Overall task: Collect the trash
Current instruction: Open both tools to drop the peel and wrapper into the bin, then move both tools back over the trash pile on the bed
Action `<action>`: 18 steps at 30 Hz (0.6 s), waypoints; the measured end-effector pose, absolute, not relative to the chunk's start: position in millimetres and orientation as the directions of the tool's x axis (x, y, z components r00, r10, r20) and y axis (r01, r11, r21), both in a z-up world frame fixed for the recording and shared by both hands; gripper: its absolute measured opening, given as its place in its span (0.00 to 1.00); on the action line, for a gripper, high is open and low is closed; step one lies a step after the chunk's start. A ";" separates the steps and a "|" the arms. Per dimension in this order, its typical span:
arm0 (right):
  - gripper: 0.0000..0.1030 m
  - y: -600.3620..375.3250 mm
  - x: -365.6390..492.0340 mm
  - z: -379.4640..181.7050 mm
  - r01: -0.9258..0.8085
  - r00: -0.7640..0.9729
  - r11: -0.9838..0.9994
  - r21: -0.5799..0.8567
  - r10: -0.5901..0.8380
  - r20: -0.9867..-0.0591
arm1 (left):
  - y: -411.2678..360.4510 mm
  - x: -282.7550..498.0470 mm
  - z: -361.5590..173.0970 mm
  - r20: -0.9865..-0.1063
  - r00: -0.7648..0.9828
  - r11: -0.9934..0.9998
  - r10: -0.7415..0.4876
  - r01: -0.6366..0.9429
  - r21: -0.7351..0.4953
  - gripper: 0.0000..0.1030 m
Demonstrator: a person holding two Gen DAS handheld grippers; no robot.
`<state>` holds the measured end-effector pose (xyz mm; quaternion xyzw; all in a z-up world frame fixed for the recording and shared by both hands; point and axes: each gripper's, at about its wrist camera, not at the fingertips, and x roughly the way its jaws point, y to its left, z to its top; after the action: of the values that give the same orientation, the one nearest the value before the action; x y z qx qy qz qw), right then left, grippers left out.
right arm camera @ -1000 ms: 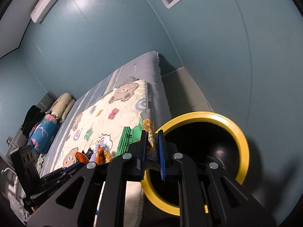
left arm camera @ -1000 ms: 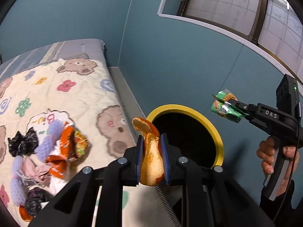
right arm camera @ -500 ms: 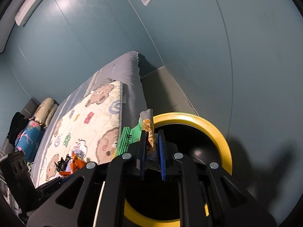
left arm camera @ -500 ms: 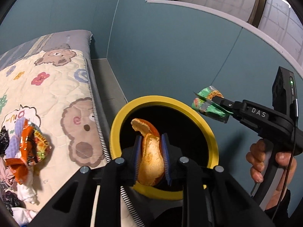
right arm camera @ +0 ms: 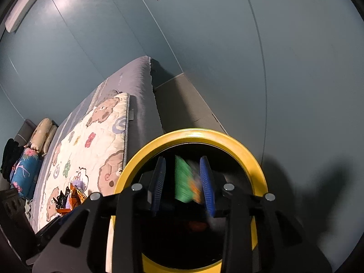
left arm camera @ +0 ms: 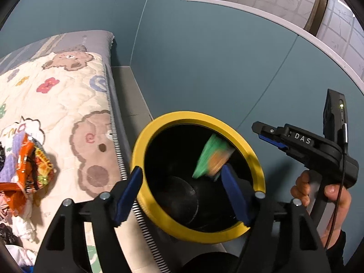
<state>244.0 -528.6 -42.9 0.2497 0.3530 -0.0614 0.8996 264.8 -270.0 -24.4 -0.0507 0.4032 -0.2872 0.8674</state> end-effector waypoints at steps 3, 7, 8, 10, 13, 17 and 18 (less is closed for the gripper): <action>0.33 -527.1 241.8 -45.8 0.298 0.733 0.863 0.407 0.067 -0.677 | -257.0 259.8 -18.2 -0.663 0.530 0.838 -0.529 0.450 -0.308 0.74; 0.37 -520.2 234.1 -45.8 0.293 0.733 0.861 0.415 0.076 -0.676 | -233.1 254.2 -8.9 -0.654 0.574 0.861 -0.493 0.430 -0.271 0.80; 0.38 -518.4 232.0 -45.3 0.288 0.735 0.863 0.415 0.079 -0.674 | -228.0 253.5 -7.4 -0.652 0.581 0.865 -0.487 0.425 -0.267 0.81; 0.39 -509.0 228.2 -44.6 0.271 0.739 0.870 0.411 0.086 -0.668 | -212.2 248.4 -1.8 -0.644 0.597 0.872 -0.478 0.409 -0.268 0.83; 0.44 -492.7 222.1 -41.3 0.237 0.746 0.885 0.400 0.097 -0.658 | -191.3 241.8 6.2 -0.626 0.633 0.886 -0.455 0.393 -0.247 0.87; 0.47 -465.1 215.8 -33.5 0.171 0.756 0.903 0.394 0.136 -0.640 | -166.2 228.8 17.2 -0.604 0.671 0.900 -0.431 0.374 -0.226 0.92; 0.48 -456.5 213.8 -30.3 0.152 0.759 0.907 0.393 0.148 -0.634 | -158.4 225.9 19.6 -0.600 0.680 0.904 -0.422 0.365 -0.222 0.92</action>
<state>213.8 -456.5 -30.3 0.2157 0.3472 -0.0010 0.9126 225.9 -158.4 19.6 -0.0420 0.3374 -0.2150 0.9155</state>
